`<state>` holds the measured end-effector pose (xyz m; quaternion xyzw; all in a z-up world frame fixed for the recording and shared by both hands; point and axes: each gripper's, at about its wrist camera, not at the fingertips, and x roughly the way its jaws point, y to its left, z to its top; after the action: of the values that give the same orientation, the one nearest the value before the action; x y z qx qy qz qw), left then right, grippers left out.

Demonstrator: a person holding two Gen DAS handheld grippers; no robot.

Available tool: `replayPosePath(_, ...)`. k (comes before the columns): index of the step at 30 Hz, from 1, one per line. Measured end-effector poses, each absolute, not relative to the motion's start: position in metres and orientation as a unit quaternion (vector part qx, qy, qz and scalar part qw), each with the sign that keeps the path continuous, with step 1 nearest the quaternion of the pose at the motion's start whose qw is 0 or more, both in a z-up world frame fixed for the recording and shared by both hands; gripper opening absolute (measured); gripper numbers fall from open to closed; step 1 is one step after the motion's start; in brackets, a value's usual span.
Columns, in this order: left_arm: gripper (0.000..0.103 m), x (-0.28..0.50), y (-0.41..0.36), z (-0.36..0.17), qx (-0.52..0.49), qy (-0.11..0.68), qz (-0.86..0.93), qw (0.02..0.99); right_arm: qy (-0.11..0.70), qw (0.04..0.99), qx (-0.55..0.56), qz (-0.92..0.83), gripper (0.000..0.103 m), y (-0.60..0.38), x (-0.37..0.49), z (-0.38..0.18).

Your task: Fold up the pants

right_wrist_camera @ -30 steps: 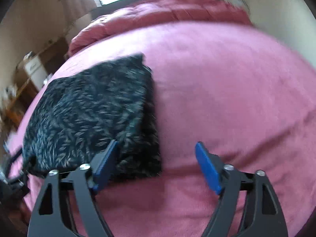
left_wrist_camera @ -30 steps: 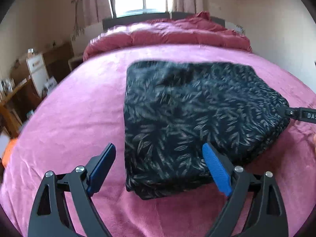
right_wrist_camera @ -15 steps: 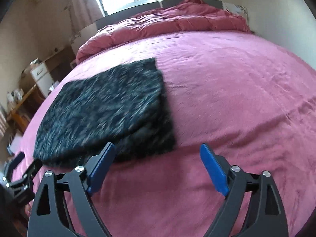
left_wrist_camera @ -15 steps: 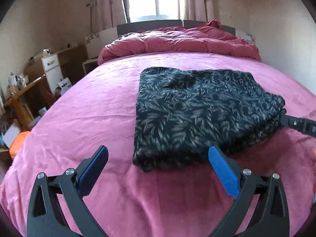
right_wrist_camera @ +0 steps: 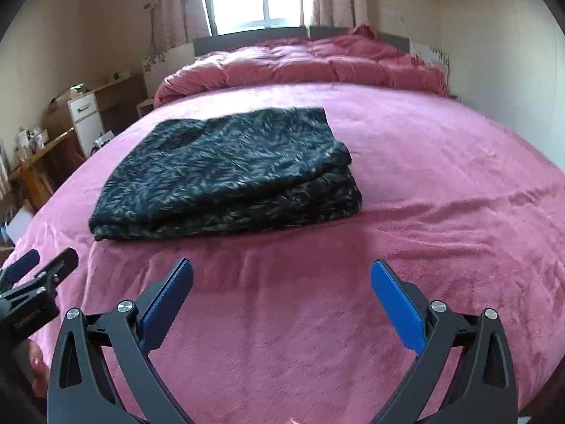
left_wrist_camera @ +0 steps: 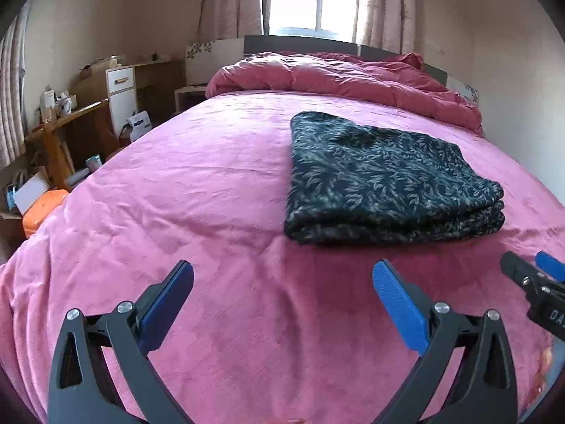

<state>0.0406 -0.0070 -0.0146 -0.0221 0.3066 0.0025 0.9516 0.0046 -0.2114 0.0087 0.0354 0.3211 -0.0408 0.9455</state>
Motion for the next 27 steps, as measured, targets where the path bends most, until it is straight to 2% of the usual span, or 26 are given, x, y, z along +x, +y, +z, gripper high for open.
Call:
replayPosePath(13, 0.101, 0.023, -0.017, -0.011, 0.018, 0.288, 0.013, 0.957, 0.318, 0.946, 0.033, -0.053, 0.099, -0.208, -0.002, 0.007)
replayPosePath(27, 0.101, 0.02, -0.016, -0.011, 0.002, 0.296, -0.002, 0.955, 0.318, 0.947, 0.036, -0.037, 0.099, -0.206, -0.002, 0.007)
